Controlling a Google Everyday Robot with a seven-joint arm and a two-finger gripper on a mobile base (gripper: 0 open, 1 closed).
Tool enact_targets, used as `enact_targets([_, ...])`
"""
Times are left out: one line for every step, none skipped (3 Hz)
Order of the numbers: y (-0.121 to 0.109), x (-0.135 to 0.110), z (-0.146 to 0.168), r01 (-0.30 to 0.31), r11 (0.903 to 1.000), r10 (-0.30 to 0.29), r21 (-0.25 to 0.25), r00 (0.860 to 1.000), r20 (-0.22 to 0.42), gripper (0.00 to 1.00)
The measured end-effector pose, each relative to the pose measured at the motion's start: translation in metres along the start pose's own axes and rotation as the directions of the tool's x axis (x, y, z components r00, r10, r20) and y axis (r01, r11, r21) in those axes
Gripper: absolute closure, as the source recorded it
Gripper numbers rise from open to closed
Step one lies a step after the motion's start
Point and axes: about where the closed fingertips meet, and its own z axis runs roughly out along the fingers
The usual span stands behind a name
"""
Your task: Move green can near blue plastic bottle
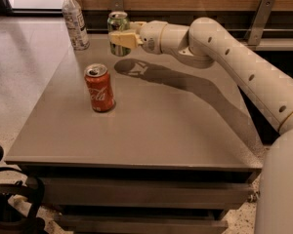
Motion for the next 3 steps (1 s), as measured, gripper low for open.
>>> enact_targets([-0.012, -0.004, 0.019, 0.05, 0.9987, -0.051, 0.013, 0.998, 0.046, 1.0])
enact_targets([-0.013, -0.007, 0.04, 0.093, 0.9955, -0.094, 0.02, 0.995, 0.034, 1.0])
enact_targets([-0.013, -0.007, 0.062, 0.11, 0.9939, -0.11, 0.01, 0.994, 0.0, 1.0])
